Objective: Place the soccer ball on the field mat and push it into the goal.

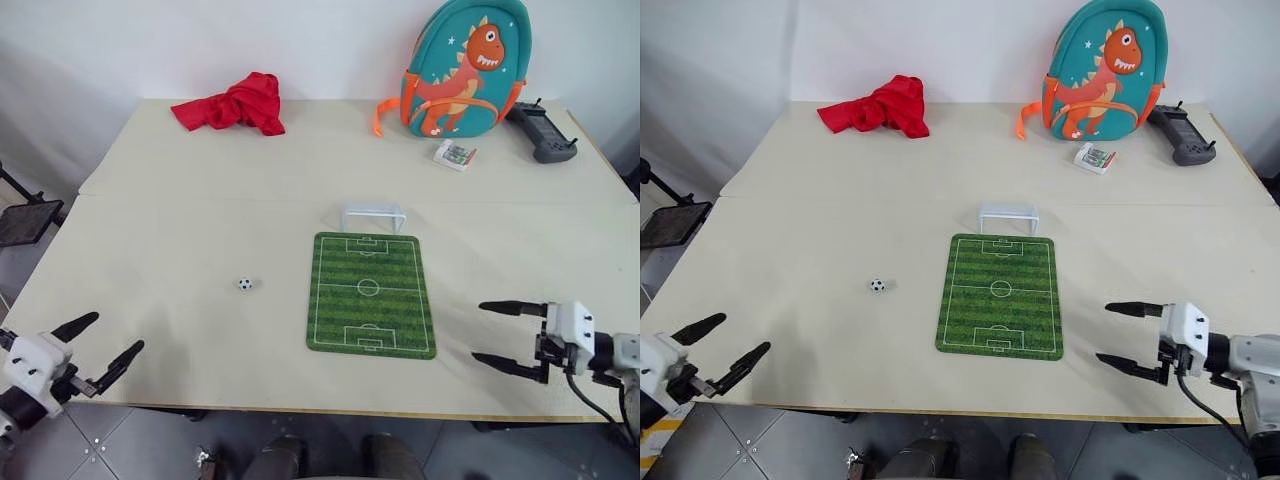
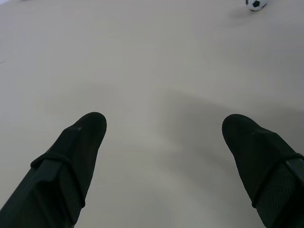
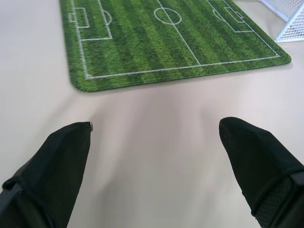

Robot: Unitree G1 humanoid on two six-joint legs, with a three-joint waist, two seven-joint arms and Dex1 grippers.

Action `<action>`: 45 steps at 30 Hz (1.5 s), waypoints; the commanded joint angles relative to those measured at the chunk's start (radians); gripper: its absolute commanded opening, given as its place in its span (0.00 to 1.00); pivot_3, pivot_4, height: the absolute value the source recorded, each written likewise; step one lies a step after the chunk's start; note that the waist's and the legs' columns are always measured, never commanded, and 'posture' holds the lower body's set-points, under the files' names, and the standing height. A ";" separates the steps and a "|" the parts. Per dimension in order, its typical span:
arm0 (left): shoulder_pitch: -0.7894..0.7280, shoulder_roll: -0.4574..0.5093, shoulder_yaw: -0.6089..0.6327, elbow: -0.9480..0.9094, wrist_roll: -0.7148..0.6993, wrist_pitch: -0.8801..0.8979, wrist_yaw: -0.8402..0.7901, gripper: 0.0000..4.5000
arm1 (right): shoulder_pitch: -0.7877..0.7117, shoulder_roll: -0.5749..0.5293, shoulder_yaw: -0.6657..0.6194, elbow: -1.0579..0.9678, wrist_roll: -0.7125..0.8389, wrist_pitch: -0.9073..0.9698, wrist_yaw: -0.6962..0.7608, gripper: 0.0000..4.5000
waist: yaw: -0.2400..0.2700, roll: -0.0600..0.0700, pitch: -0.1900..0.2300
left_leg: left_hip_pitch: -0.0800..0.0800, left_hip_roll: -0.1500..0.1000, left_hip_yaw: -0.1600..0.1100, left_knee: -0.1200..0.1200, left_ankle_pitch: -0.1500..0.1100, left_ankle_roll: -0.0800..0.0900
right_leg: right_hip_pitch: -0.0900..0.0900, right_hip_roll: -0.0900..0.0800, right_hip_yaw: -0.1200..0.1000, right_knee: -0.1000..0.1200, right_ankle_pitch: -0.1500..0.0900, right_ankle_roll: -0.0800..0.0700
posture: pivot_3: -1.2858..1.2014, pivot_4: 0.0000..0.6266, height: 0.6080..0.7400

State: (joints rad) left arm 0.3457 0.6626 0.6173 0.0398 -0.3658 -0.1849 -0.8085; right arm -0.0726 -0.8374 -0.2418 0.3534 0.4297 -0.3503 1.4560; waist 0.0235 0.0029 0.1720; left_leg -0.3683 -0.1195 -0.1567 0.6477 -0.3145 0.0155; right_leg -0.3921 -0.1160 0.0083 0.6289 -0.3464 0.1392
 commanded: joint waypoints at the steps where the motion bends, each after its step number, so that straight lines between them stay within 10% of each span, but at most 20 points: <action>1: -0.004 0.006 0.019 -0.014 -0.029 -0.006 -0.007 0.99 | 0.023 0.022 -0.014 -0.075 0.066 0.006 0.031 1.00 | 0.000 0.000 0.000 | 0.000 0.000 0.000 0.000 0.000 0.000 | 0.000 0.000 0.000 0.000 0.000 0.000 | 0.52 0.24 1.00; 18: -0.080 0.005 -0.003 -0.071 -0.280 0.254 -0.103 0.99 | 0.019 0.179 -0.085 -0.329 0.282 0.148 -0.061 1.00 | 0.013 -0.001 0.000 | 0.000 0.003 -0.001 0.002 -0.002 -0.002 | 0.001 0.002 0.000 0.000 0.001 -0.001 | 0.52 0.24 1.00; 31: -0.579 -0.023 -0.477 0.031 -0.018 0.420 0.002 0.99 | 0.016 0.183 -0.045 -0.492 0.246 0.251 -0.207 1.00 | -0.012 0.000 -0.001 | 0.000 0.005 0.004 0.001 -0.002 -0.003 | -0.006 0.004 -0.002 0.008 0.003 0.000 | 0.52 0.24 1.00; 41: -0.606 -0.055 -0.519 0.097 0.050 0.370 -0.012 0.99 | 0.014 0.198 -0.043 -0.524 0.232 0.267 -0.261 1.00 | -0.013 -0.002 -0.001 | 0.000 0.005 0.005 0.004 -0.002 -0.003 | -0.006 0.004 -0.001 0.009 0.003 0.000 | 0.52 0.24 1.00; 45: -0.612 -0.068 -0.514 0.124 0.062 0.359 -0.001 0.79 | 0.027 0.212 -0.044 -0.529 0.227 0.257 -0.265 1.00 | -0.007 -0.002 -0.001 | 0.000 0.005 0.005 0.004 -0.002 -0.003 | -0.006 0.004 -0.001 0.009 0.003 0.000 | 0.52 0.24 1.00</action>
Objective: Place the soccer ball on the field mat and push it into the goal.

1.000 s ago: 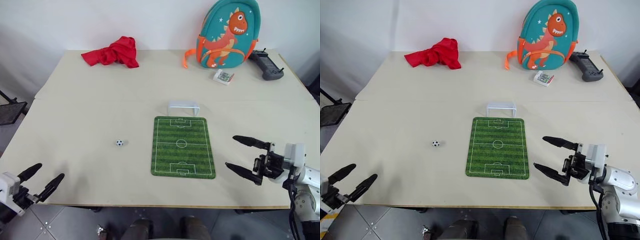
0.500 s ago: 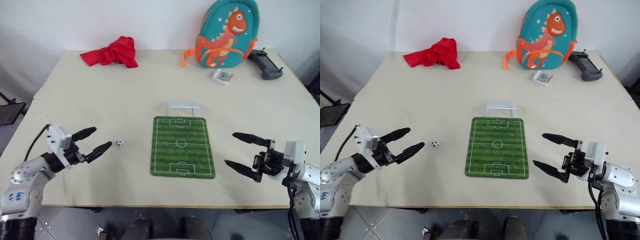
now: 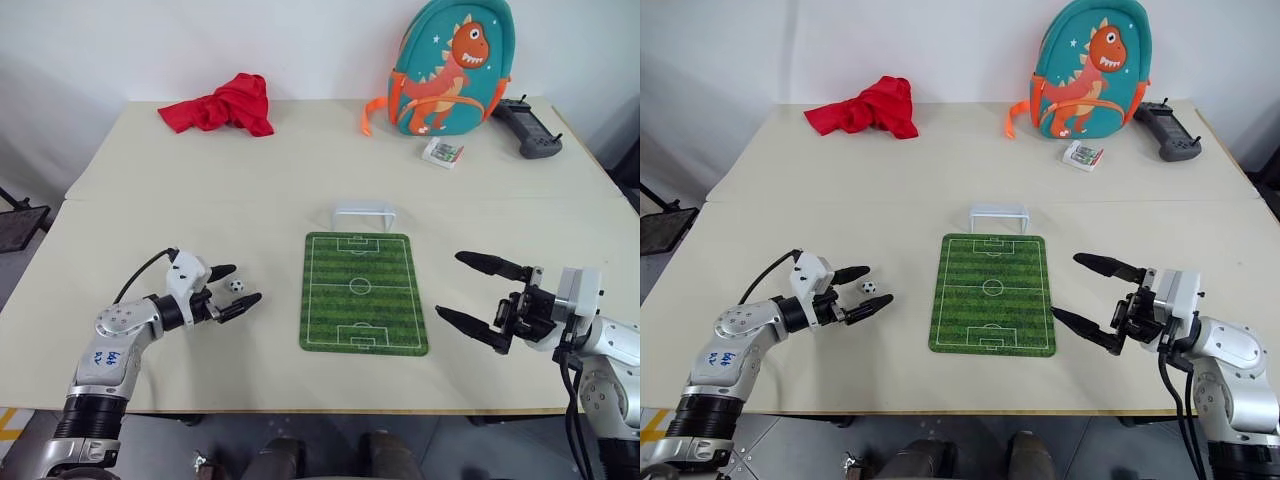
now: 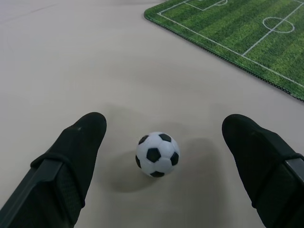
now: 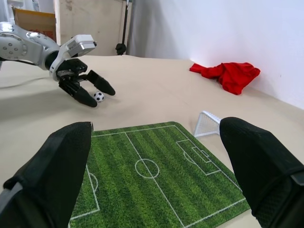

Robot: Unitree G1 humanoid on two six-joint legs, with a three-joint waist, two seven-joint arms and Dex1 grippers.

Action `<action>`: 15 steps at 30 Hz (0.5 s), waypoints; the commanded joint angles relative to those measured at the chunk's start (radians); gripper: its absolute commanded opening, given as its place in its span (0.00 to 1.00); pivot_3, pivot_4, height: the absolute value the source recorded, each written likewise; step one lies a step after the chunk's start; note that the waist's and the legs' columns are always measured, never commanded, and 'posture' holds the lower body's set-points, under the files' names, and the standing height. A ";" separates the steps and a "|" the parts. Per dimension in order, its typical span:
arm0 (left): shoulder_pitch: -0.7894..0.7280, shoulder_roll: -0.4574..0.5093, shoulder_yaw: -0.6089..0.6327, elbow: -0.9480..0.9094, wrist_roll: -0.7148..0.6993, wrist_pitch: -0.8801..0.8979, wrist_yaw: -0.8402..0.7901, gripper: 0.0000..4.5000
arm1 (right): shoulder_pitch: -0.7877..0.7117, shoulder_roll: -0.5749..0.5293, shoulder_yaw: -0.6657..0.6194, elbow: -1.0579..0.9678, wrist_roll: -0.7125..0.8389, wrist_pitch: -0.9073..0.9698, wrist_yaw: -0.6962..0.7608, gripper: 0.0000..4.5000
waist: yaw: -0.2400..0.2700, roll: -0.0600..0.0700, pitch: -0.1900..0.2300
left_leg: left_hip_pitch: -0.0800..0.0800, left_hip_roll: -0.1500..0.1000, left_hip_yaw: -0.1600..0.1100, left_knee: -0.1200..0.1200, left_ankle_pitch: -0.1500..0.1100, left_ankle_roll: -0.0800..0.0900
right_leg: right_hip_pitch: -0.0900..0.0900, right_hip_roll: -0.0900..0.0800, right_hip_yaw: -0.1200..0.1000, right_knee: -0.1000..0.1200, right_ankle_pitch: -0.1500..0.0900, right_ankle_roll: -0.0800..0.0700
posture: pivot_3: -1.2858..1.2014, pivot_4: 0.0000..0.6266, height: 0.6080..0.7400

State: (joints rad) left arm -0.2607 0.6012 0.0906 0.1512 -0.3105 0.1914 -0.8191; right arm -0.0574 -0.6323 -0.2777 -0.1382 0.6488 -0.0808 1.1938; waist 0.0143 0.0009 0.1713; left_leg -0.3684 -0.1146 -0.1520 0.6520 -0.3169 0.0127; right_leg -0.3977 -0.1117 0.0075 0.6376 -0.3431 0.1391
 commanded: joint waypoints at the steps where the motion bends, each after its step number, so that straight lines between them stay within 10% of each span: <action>1: -0.008 -0.013 0.013 0.017 0.003 -0.013 0.009 0.71 | 0.017 0.011 -0.010 -0.036 0.007 -0.017 0.000 1.00 | 0.004 0.000 0.000 | 0.000 0.000 0.000 0.000 0.000 0.000 | 0.000 0.000 0.000 0.000 0.000 0.000 | 0.52 0.24 1.00; 8: -0.032 -0.035 0.003 0.066 0.017 -0.018 0.013 0.21 | 0.041 0.027 -0.025 -0.001 0.007 -0.052 0.031 1.00 | 0.011 0.000 0.000 | 0.000 0.000 0.000 0.001 0.000 0.000 | 0.000 0.000 0.000 0.001 0.000 0.000 | 0.52 0.24 1.00; 15: -0.045 -0.029 -0.040 -0.040 -0.020 -0.109 -0.136 0.19 | 0.057 0.005 -0.077 0.105 0.008 -0.127 0.104 1.00 | 0.011 0.000 0.000 | 0.000 0.000 0.000 0.002 0.000 0.000 | 0.000 0.000 0.000 0.001 0.000 0.000 | 0.52 0.24 1.00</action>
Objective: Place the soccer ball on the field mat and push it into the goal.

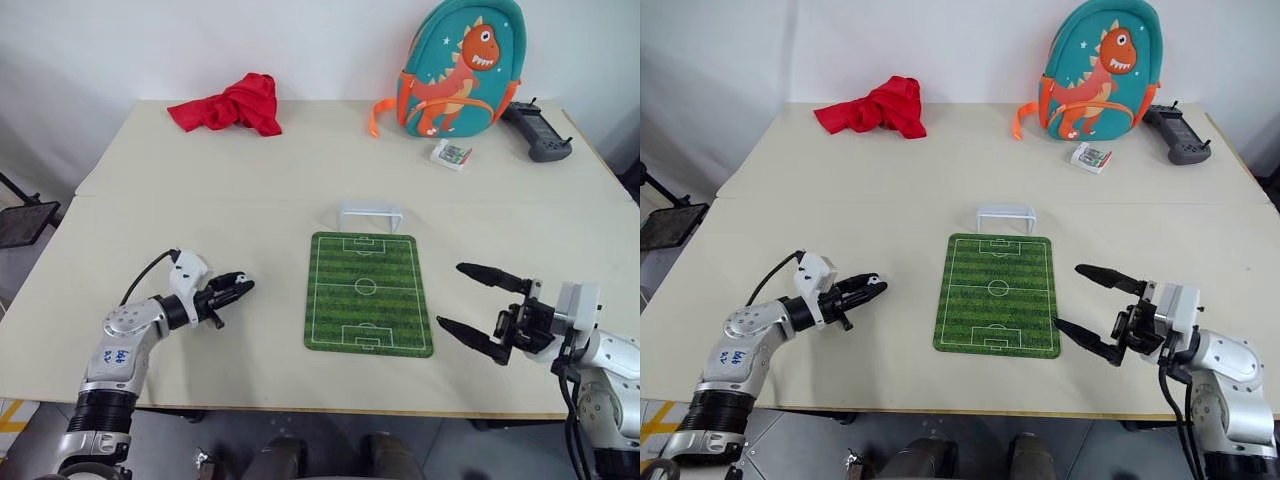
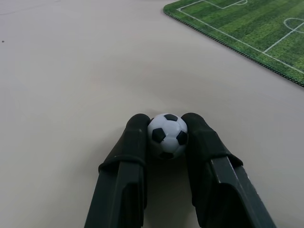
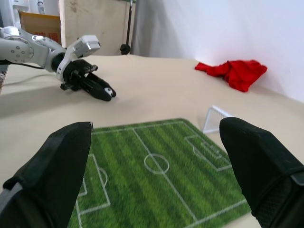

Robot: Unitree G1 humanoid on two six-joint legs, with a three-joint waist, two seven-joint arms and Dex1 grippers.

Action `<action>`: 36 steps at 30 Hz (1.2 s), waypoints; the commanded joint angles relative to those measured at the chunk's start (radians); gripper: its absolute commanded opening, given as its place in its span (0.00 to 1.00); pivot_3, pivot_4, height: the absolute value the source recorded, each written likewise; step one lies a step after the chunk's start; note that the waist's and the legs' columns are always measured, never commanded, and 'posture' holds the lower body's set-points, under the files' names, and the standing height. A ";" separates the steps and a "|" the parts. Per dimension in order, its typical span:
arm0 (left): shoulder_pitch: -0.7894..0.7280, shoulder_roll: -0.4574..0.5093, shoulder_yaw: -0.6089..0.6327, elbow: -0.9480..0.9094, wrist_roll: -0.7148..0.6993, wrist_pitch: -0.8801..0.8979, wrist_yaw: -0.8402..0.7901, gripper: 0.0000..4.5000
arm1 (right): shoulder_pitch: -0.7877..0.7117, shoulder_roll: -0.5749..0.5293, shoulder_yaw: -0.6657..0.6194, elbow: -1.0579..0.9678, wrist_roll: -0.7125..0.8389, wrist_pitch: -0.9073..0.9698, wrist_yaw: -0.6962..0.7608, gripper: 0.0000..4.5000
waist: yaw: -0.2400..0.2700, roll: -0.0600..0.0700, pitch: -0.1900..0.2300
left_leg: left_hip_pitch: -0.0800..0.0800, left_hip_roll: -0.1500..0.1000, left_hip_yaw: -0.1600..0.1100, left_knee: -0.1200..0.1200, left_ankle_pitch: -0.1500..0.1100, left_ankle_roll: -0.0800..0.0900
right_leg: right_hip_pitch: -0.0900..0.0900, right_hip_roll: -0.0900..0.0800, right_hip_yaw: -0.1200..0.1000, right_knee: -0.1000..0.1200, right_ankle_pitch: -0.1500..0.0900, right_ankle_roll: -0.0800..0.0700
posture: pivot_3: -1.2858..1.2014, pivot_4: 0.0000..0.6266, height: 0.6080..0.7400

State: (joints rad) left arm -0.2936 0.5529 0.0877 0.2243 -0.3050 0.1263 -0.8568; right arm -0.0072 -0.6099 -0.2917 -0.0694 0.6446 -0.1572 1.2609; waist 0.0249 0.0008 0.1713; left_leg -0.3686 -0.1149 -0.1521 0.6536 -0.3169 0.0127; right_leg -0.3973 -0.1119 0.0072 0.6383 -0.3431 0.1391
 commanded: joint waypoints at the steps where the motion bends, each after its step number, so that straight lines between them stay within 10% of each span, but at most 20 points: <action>1: -0.021 0.027 -0.061 -0.149 -0.024 -0.053 -0.135 0.19 | 0.008 -0.028 -0.077 0.059 0.013 -0.064 0.055 1.00 | 0.001 0.000 0.000 | 0.000 0.000 0.000 0.000 0.000 0.000 | 0.000 0.000 0.000 0.000 0.000 0.000 | 0.52 0.24 1.00; 12: -0.190 -0.112 -0.436 -0.208 0.115 -0.044 -0.275 0.19 | 0.053 -0.171 -0.181 0.288 0.001 -0.116 0.235 1.00 | -0.011 0.000 0.000 | 0.002 0.001 0.003 0.000 0.000 0.001 | 0.002 0.001 -0.001 -0.001 0.001 0.001 | 0.52 0.24 1.00; 36: -0.206 -0.230 -0.489 -0.097 0.251 -0.081 -0.159 0.19 | 0.165 -0.069 -0.177 0.116 0.019 -0.090 0.122 1.00 | 0.002 0.000 0.000 | 0.000 0.000 0.004 0.006 0.000 0.001 | 0.002 0.001 0.001 0.000 0.002 0.002 | 0.52 0.24 1.00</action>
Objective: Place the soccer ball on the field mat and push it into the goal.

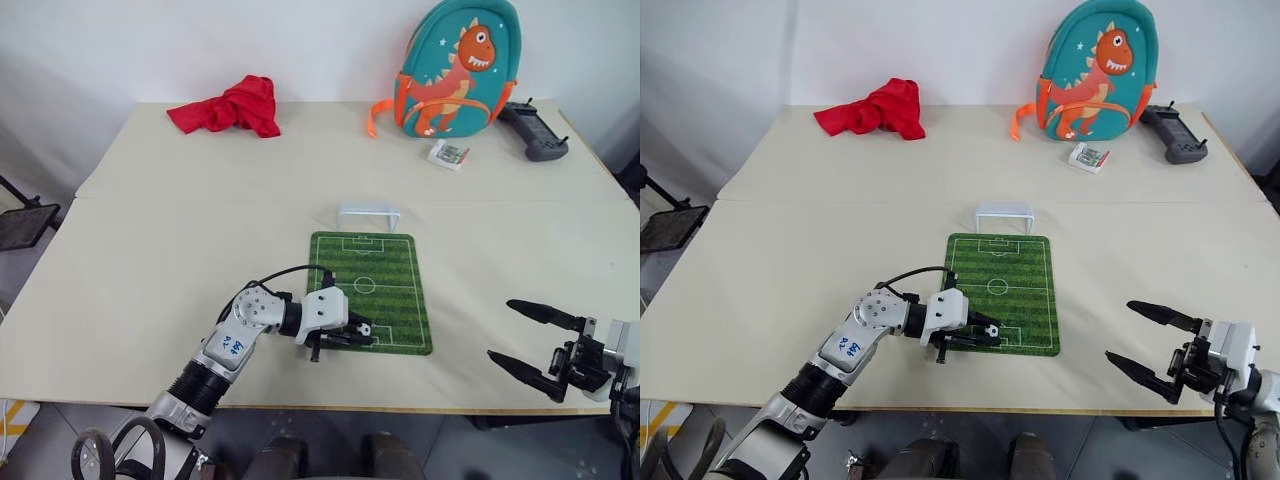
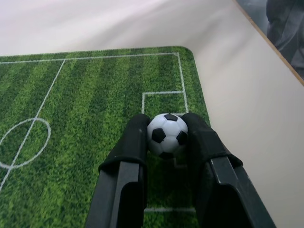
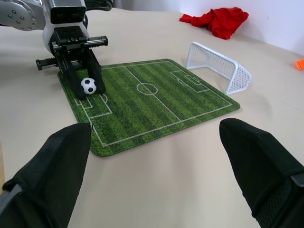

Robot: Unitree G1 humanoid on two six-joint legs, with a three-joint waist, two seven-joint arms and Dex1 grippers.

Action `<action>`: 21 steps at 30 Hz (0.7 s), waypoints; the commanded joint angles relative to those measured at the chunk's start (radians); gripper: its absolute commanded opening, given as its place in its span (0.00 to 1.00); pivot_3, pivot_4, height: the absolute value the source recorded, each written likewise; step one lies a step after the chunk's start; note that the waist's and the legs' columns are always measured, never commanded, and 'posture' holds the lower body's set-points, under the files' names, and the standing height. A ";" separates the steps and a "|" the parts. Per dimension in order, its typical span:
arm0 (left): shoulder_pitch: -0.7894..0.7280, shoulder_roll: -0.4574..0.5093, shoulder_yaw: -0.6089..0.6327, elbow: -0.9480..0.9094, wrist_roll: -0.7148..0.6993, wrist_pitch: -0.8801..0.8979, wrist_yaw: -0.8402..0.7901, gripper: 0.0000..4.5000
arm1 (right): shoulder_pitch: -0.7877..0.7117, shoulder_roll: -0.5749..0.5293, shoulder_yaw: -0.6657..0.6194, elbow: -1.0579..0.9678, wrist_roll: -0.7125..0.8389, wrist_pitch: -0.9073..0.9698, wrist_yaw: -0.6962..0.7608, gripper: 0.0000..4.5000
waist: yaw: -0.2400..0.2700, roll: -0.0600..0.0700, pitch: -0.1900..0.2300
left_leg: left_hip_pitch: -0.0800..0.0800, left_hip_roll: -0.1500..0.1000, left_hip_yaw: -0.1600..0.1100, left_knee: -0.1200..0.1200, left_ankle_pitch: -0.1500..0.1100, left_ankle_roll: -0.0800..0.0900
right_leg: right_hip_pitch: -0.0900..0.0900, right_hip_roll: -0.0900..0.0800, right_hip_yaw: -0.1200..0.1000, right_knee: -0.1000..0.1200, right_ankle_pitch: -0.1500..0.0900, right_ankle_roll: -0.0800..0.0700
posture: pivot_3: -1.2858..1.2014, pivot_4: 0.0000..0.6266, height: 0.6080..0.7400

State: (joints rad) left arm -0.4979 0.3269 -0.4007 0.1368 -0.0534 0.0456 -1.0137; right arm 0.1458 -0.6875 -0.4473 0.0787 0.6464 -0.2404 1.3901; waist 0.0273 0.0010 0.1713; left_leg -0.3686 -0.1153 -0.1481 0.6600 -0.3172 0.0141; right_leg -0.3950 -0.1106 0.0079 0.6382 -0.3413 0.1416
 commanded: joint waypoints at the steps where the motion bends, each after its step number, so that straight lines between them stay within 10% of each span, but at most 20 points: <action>1: -0.002 -0.005 -0.002 -0.010 -0.001 0.002 -0.004 0.19 | 0.013 0.010 -0.021 -0.033 0.017 -0.007 -0.008 1.00 | 0.001 0.000 0.000 | 0.000 0.000 0.000 0.000 0.000 0.000 | 0.000 0.000 0.000 0.000 0.000 0.000 | 0.52 0.24 1.00; 3: -0.003 -0.009 0.000 -0.011 -0.001 0.003 -0.001 0.19 | 0.014 0.012 -0.020 -0.037 0.017 -0.007 -0.011 1.00 | 0.002 0.000 0.000 | 0.000 0.000 0.000 0.000 0.000 0.000 | 0.000 0.000 0.000 0.000 0.000 0.000 | 0.52 0.24 1.00; 9: -0.007 -0.012 -0.005 -0.011 0.010 -0.001 0.002 0.61 | 0.018 0.019 -0.014 -0.046 0.014 -0.005 -0.019 1.00 | 0.000 0.000 0.000 | 0.000 0.000 0.000 0.000 0.000 0.000 | 0.000 0.000 0.000 0.000 0.000 0.000 | 0.52 0.24 1.00; 21: -0.013 -0.023 0.061 -0.081 -0.051 -0.007 0.021 0.61 | 0.014 0.026 0.004 -0.052 0.010 0.008 -0.026 1.00 | 0.000 0.000 0.000 | 0.000 0.000 0.000 0.000 0.000 0.000 | 0.000 0.000 0.000 0.000 0.000 0.000 | 0.52 0.24 1.00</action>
State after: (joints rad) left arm -0.4980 0.3067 -0.3732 0.1143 -0.0717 0.0439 -1.0016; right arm 0.1616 -0.6630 -0.4379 0.0492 0.6453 -0.2351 1.3684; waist 0.0278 0.0010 0.1713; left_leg -0.3686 -0.1153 -0.1482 0.6602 -0.3172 0.0141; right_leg -0.3949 -0.1106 0.0079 0.6383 -0.3413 0.1415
